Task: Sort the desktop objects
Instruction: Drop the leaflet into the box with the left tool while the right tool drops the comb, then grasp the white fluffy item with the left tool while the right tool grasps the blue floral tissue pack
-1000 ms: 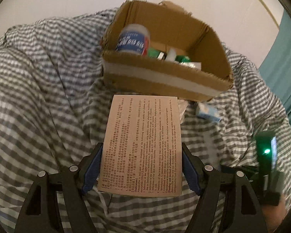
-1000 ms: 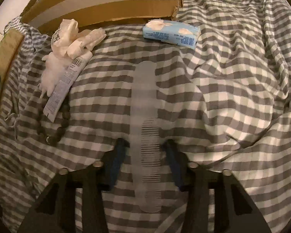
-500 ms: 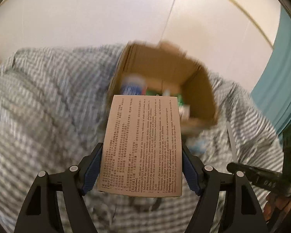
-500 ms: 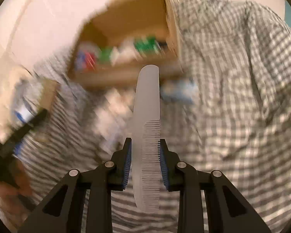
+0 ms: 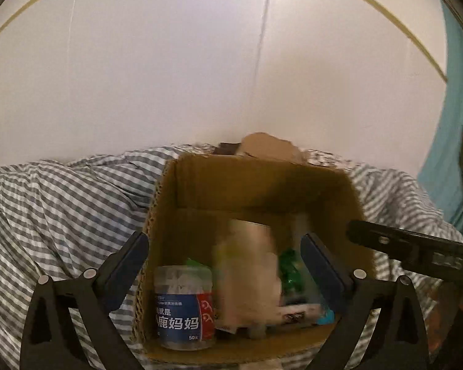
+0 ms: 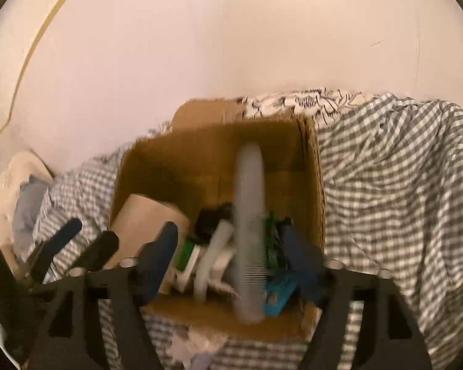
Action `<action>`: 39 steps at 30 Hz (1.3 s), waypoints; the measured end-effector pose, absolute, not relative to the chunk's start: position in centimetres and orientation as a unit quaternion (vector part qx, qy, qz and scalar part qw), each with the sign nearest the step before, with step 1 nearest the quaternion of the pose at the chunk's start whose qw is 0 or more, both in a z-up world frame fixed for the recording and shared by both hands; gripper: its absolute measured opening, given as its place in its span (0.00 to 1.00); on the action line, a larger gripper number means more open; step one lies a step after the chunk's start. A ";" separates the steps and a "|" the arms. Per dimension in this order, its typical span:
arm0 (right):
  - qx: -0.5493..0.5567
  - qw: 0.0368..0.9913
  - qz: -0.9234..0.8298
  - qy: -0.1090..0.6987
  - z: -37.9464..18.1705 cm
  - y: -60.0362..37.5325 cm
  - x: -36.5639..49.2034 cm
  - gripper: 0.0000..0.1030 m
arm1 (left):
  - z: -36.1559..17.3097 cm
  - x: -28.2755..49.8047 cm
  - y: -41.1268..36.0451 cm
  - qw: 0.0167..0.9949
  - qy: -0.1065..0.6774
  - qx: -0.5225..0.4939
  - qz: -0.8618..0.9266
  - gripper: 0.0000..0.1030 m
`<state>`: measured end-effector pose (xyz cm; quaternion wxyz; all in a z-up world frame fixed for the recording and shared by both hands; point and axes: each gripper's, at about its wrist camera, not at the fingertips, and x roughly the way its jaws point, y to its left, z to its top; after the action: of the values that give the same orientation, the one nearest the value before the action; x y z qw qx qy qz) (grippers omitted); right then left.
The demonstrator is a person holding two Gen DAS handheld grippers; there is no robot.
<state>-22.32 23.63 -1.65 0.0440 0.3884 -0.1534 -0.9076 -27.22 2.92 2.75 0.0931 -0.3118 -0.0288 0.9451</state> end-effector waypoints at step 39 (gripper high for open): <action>0.456 -0.044 -0.884 -0.097 -17.9 24.3 -9.7 0.81 | -13.1 -16.0 1.1 0.056 -0.049 -0.449 0.891 0.97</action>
<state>-9.74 24.35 -17.87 -0.0438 0.4555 -0.0971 -0.8838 -15.99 1.07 -13.12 0.0557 -0.4485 -0.0490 0.8907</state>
